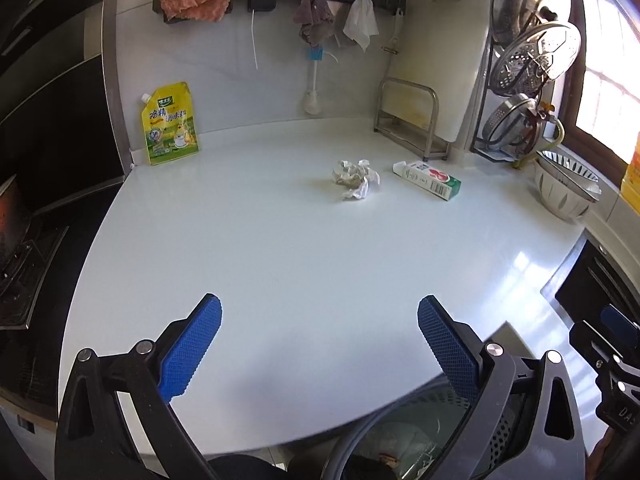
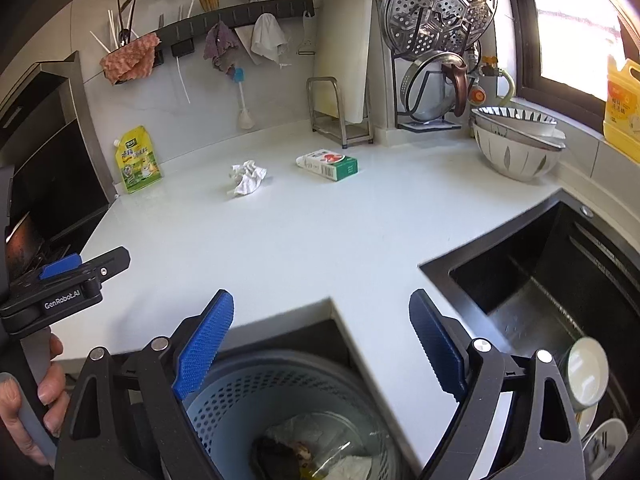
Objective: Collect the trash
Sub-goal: 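Move both tools back toward the remaining trash on the counter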
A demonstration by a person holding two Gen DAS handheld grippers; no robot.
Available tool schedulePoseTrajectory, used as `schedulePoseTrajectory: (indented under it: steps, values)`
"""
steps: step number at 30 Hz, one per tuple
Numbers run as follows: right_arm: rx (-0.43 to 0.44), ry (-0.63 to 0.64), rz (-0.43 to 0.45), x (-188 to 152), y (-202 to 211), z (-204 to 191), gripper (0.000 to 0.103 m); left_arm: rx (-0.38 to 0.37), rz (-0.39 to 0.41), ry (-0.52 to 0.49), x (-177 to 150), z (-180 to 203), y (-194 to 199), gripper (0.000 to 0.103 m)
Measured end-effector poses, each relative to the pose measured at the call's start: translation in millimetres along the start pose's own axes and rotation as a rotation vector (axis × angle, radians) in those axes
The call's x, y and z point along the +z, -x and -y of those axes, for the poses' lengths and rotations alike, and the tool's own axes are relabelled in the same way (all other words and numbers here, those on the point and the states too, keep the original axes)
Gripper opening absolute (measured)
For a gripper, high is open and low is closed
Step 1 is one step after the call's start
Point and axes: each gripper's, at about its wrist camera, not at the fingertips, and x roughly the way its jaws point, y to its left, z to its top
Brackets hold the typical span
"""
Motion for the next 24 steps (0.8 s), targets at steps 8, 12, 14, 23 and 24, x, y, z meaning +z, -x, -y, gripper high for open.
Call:
schedulePoseTrajectory:
  steps: [8, 12, 14, 23, 24]
  values:
    - [-0.041, 0.082, -0.034, 66.0, -66.8, 17.5, 0.085, 0.019, -0.034, 0.03, 61.1, 6.6, -64.1, 0.097]
    - [-0.027, 0.081, -0.06, 90.8, -103.1, 24.5, 0.085, 0.018, -0.042, 0.049, 81.5, 7.4, -91.9, 0.097]
    - [-0.023, 0.084, -0.072, 102.5, -121.2, 26.5, 0.085, 0.025, -0.052, 0.054, 88.3, 7.6, -105.7, 0.097]
    - [0.039, 0.143, -0.179, 139.3, -212.4, 26.3, 0.085, 0.045, -0.123, 0.05, 106.2, 14.5, -167.2, 0.097]
    - [0.036, 0.145, -0.188, 141.5, -220.6, 25.6, 0.085, 0.043, -0.134, 0.052, 107.4, 15.8, -173.1, 0.097]
